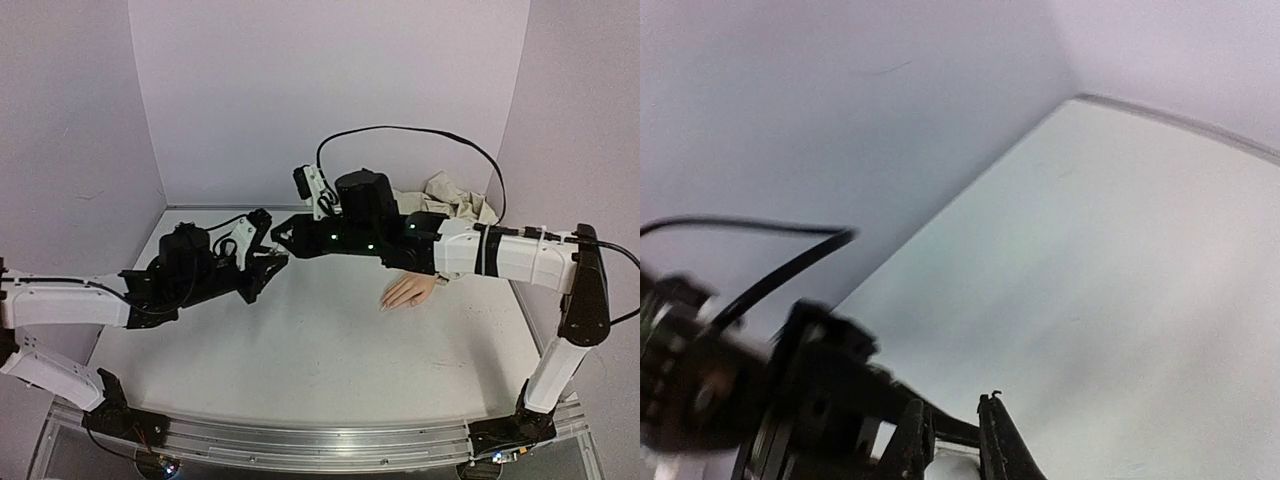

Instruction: Paint the nails

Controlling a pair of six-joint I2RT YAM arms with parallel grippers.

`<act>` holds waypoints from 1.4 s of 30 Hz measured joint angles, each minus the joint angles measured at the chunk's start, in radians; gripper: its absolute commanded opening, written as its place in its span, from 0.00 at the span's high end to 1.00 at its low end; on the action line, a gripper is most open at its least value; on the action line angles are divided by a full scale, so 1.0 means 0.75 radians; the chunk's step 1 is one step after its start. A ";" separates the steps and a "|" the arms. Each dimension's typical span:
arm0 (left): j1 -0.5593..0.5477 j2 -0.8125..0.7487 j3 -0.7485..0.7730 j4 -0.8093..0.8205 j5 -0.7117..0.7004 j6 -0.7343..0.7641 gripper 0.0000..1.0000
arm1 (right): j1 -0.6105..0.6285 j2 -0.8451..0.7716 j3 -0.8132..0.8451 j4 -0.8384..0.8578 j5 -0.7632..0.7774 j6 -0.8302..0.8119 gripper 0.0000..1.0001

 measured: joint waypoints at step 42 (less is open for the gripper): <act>0.312 0.219 0.291 -0.102 1.039 -0.377 1.00 | -0.398 0.125 0.169 -0.033 -1.163 -0.102 0.36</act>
